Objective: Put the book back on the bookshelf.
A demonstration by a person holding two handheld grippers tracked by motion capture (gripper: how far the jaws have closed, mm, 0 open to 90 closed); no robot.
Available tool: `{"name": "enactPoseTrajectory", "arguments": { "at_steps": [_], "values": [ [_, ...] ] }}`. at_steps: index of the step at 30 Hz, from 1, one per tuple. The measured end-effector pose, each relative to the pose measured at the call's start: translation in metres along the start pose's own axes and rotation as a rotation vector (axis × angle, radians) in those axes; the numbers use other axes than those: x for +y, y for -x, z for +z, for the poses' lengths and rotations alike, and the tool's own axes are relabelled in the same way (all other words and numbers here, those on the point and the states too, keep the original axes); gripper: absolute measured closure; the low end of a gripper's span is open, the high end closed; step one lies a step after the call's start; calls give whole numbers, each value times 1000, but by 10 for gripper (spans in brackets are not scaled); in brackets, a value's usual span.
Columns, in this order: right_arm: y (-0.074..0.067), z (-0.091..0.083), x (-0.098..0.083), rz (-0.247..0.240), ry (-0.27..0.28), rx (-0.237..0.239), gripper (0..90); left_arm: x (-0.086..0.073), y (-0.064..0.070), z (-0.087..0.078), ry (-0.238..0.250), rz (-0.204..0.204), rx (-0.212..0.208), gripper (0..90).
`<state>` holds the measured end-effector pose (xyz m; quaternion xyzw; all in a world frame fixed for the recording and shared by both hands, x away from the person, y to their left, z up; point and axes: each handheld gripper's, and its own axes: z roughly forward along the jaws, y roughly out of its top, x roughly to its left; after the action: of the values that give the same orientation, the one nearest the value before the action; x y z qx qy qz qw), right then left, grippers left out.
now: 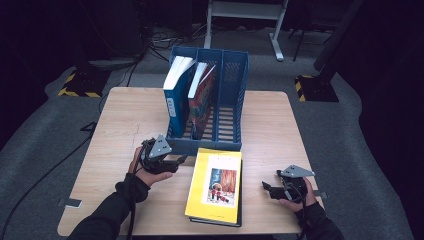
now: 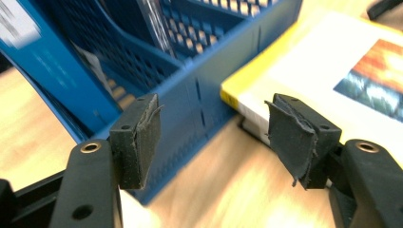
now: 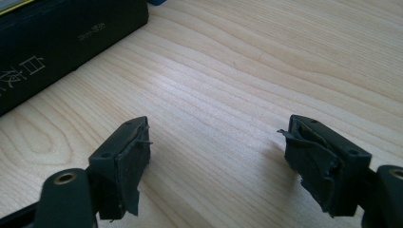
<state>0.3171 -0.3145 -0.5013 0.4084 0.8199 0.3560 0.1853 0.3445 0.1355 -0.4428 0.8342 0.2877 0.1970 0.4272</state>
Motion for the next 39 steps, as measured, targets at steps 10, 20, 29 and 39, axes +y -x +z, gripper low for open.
{"name": "enactPoseTrajectory", "arguments": {
  "at_steps": [10, 20, 29, 39],
  "values": [
    [0, -1, 0, -3, -1, 5, 231, -31, 10, 0, -106, 75, -78, 359],
    [-9, -8, 8, -37, 4, 69, 224, -55, 29, -2, -198, 120, -112, 343],
    [-41, -31, 35, -76, 69, 191, 242, -66, 40, -3, -216, 128, -179, 317],
    [-78, -38, 52, -163, 56, 294, 243, -73, 32, 1, -185, 51, -236, 261]
  ]
}}
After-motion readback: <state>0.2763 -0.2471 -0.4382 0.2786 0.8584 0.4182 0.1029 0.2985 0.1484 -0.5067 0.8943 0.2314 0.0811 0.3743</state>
